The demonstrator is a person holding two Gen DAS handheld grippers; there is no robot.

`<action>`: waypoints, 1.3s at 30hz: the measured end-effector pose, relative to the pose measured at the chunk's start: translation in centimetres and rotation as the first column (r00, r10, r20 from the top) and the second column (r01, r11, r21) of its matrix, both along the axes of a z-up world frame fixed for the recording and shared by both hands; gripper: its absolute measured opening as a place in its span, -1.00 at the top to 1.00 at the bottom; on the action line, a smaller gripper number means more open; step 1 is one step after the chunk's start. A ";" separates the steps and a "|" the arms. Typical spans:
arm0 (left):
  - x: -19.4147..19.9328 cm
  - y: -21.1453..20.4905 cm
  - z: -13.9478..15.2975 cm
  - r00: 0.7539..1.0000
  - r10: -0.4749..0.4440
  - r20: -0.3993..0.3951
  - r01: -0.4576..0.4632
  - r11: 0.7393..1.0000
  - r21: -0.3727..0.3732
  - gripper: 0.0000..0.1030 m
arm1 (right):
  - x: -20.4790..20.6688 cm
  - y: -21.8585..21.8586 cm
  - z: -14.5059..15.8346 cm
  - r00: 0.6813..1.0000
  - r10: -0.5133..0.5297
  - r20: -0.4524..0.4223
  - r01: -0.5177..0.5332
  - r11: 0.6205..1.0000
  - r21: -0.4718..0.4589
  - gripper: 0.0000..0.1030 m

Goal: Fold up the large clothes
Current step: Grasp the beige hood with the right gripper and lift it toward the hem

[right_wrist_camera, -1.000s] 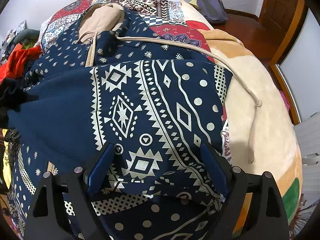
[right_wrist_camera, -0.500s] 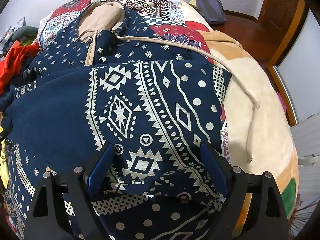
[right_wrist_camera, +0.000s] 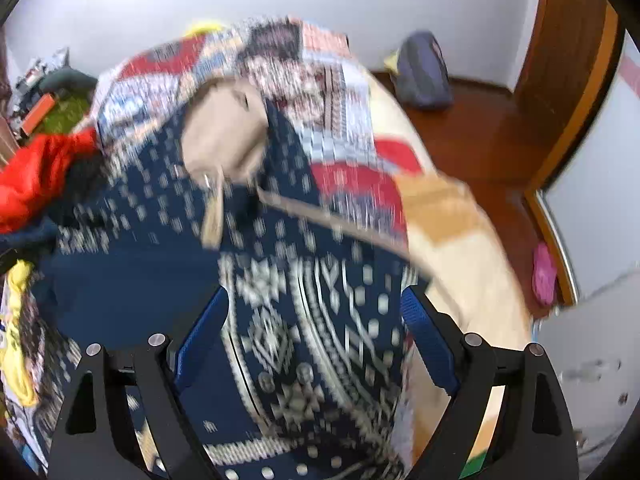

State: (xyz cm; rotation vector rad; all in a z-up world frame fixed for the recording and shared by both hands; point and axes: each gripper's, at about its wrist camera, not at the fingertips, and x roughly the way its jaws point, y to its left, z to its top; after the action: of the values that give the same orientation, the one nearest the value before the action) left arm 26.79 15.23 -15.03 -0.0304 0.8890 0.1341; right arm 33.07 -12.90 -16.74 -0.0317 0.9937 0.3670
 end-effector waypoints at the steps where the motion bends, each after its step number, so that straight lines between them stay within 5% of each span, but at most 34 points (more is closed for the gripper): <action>1: 1.0 -0.3 0.5 1.000 -0.010 0.008 0.010 1.000 -0.007 -0.32 | 0.4 0.2 0.7 1.000 0.001 0.017 -0.001 1.000 0.009 -0.67; 9: 8.3 -2.4 2.0 0.997 -0.075 0.026 0.077 0.995 -0.066 -0.33 | 4.4 3.2 3.2 0.995 0.022 0.099 -0.029 0.997 0.070 -0.67; 24: 22.1 -2.4 -8.5 0.977 -0.043 -0.207 0.002 0.980 -0.198 -0.33 | 16.2 8.3 -7.5 0.990 -0.029 -0.135 0.029 1.000 0.000 -0.66; 31: 25.0 -2.3 -10.0 0.982 -0.010 -0.186 -0.025 0.983 -0.182 -0.33 | 18.6 9.4 -9.4 0.988 -0.040 -0.147 0.038 0.999 -0.017 -0.58; 35: 25.5 -2.8 -10.0 0.988 -0.013 -0.155 -0.008 0.991 -0.133 -0.08 | 18.9 10.0 -9.9 0.990 -0.011 -0.142 0.014 1.000 0.017 -0.12; 38: 25.5 -3.1 -9.7 0.990 -0.042 -0.135 0.025 0.991 -0.129 0.43 | 18.4 10.0 -9.3 0.990 0.012 -0.143 -0.006 0.999 0.049 0.76; 39: 25.3 -3.1 -9.5 0.990 -0.051 -0.134 0.033 0.991 -0.133 0.84 | 18.3 10.0 -9.1 0.989 0.007 -0.149 -0.001 0.999 0.040 0.81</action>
State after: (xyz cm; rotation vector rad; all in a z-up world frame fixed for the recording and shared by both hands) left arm 52.14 12.12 -24.57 -0.1257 1.0340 0.0387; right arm 51.33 -2.91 -25.85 0.0306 1.1335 0.3969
